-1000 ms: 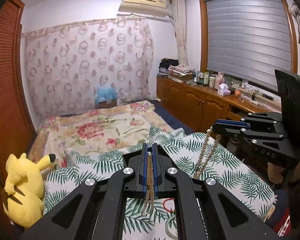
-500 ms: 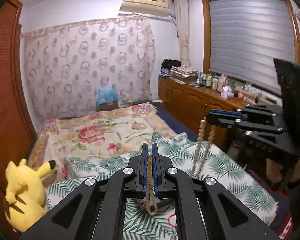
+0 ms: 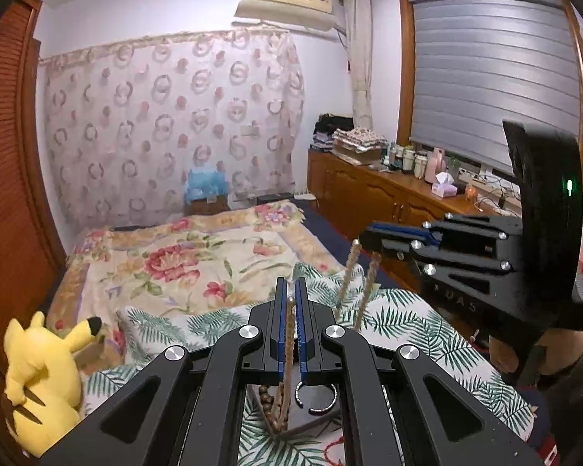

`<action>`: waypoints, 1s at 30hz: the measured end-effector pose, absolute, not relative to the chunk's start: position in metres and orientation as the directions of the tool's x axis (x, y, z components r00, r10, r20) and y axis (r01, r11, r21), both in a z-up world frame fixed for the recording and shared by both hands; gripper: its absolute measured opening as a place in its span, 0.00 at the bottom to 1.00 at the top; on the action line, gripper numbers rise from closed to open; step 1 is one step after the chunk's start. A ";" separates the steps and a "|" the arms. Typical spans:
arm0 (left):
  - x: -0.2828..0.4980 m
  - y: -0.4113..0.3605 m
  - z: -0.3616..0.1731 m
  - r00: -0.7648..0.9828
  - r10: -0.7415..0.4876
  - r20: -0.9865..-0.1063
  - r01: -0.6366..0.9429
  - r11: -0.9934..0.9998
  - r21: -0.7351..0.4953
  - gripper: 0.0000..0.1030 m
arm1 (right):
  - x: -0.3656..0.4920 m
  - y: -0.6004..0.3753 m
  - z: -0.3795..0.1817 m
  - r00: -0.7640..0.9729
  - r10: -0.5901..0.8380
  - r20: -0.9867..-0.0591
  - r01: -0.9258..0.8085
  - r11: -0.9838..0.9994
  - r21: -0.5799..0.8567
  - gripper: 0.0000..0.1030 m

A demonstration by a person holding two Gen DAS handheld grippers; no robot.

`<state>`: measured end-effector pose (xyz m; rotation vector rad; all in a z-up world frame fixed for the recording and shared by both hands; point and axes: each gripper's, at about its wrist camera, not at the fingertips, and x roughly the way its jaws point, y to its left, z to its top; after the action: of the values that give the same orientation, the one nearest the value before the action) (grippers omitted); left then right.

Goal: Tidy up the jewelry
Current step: 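Lower both pearl strands into the black box and open both tools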

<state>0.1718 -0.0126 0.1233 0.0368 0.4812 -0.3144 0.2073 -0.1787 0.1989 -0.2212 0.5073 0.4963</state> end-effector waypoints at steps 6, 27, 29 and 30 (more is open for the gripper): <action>0.184 -0.016 0.096 0.818 -0.283 -0.500 0.304 0.952 -0.041 0.04 | 0.225 -0.178 0.179 0.732 0.400 -0.551 -0.501 0.865 -0.038 0.08; 0.140 -0.004 -0.006 0.765 -0.221 -0.605 0.266 0.964 -0.016 0.37 | 0.228 -0.163 0.095 0.622 0.441 -0.647 -0.528 0.846 0.069 0.11; 0.130 -0.005 -0.012 0.760 -0.225 -0.610 0.275 0.961 -0.011 0.39 | 0.222 -0.163 0.095 0.625 0.441 -0.644 -0.531 0.845 0.062 0.11; 0.125 -0.006 -0.015 0.759 -0.225 -0.611 0.277 0.961 -0.008 0.39 | 0.217 -0.165 0.094 0.627 0.442 -0.642 -0.532 0.844 0.062 0.11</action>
<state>0.1253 -0.0057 -0.0148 0.0843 0.6536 -0.2737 0.2168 -0.1649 0.0939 -0.1390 0.6971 0.5603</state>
